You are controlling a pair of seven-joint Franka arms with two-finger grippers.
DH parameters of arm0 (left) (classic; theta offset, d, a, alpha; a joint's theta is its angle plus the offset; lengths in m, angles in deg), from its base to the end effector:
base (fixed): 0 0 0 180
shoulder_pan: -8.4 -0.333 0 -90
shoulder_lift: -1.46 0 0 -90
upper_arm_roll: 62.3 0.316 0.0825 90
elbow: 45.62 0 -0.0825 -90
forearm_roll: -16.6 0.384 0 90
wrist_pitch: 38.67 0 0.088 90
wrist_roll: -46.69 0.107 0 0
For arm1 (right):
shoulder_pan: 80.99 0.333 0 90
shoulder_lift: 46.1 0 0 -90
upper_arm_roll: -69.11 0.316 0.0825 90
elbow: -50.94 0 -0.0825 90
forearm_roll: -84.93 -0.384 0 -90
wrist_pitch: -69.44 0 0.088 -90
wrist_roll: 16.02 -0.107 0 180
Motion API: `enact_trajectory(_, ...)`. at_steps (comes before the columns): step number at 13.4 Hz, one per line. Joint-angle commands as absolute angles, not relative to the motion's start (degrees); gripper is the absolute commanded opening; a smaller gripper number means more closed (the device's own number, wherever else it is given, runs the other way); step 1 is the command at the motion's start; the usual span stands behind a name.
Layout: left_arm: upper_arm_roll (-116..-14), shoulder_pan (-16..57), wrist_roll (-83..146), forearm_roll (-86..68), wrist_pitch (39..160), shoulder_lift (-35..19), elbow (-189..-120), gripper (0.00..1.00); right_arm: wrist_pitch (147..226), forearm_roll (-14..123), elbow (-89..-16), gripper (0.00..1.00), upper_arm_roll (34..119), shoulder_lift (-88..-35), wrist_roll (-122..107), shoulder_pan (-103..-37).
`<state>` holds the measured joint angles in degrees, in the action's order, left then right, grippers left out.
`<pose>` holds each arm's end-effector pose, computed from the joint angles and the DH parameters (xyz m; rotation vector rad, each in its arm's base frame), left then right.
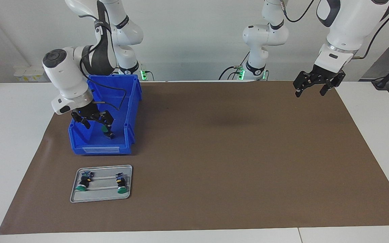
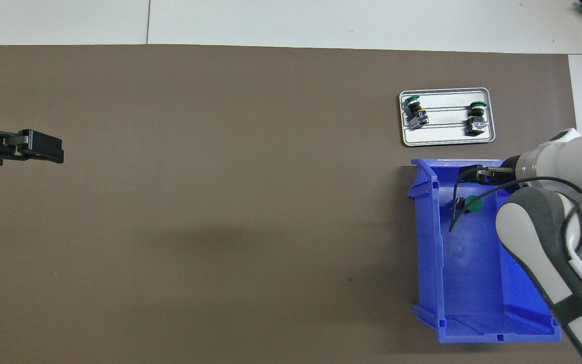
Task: Place and press button with both arms
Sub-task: 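Lower the part into the blue bin, open the right gripper, withdraw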
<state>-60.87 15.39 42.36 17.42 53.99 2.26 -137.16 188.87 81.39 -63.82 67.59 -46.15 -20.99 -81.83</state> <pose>0.5522 -0.0522 0.6237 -3.1299 0.0343 -0.0541 0.5620 -0.0201 0.4632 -3.0730 0.2404 -0.1224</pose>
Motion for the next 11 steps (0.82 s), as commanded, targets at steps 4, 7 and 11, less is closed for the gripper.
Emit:
enact_trajectory(4, -61.33, 14.82, 42.91, 18.1, 53.53, 3.48, -138.08, 1.0, 165.37, 80.8, -43.31, 0.99, 67.44, -46.54, -19.01, -84.06)
enact_trajectory(7, -61.25, 14.82, 42.91, 18.1, 53.53, 3.4, -138.08, 1.0, 159.09, 83.95, -38.7, 0.99, 67.61, -45.93, -19.71, -84.41)
enact_trajectory(11, -61.33, 14.82, 42.91, 18.1, 53.53, 3.48, -138.08, 1.0, 158.65, 84.05, -40.11, 1.0, 67.87, -44.95, -22.26, -84.33)
